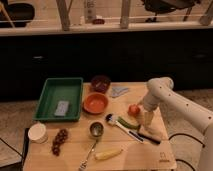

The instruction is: Place apple in red bowl

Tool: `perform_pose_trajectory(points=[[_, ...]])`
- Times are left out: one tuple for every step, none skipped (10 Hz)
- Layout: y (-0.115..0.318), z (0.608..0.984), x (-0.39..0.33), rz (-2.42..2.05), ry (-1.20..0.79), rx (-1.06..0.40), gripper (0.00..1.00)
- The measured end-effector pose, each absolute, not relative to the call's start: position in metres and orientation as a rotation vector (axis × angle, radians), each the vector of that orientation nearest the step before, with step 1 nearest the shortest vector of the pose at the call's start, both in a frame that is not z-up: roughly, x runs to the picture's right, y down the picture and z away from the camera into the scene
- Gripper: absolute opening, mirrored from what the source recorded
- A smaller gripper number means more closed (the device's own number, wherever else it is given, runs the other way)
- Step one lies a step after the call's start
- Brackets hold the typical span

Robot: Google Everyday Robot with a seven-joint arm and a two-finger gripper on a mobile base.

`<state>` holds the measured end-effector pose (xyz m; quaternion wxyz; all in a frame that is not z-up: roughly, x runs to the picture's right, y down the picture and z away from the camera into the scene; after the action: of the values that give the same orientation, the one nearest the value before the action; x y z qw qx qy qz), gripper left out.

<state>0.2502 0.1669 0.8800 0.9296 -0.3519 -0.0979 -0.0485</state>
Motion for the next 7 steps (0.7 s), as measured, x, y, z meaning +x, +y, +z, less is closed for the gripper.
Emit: perform_pose_trajectory(points=[[0.1677, 0.8802, 0.2511, -0.102, -0.201, -0.723, 0.8], [0.1674, 0.8807, 0.2515, -0.105, -0.203, -0.724, 0.8], [0.1674, 0.8812, 0.2514, -0.11, -0.204, -0.726, 0.8], [0.1679, 0.8818, 0.2505, -0.115, -0.206, -0.727, 0.8], [0.1673, 0.8823, 0.2497, -0.12, -0.207, -0.727, 0.8], [0.1674, 0.8826, 0.2503, -0.124, -0.208, -0.729, 0.8], [0.1684, 0.8828, 0.2504, -0.128, -0.21, -0.73, 0.8]])
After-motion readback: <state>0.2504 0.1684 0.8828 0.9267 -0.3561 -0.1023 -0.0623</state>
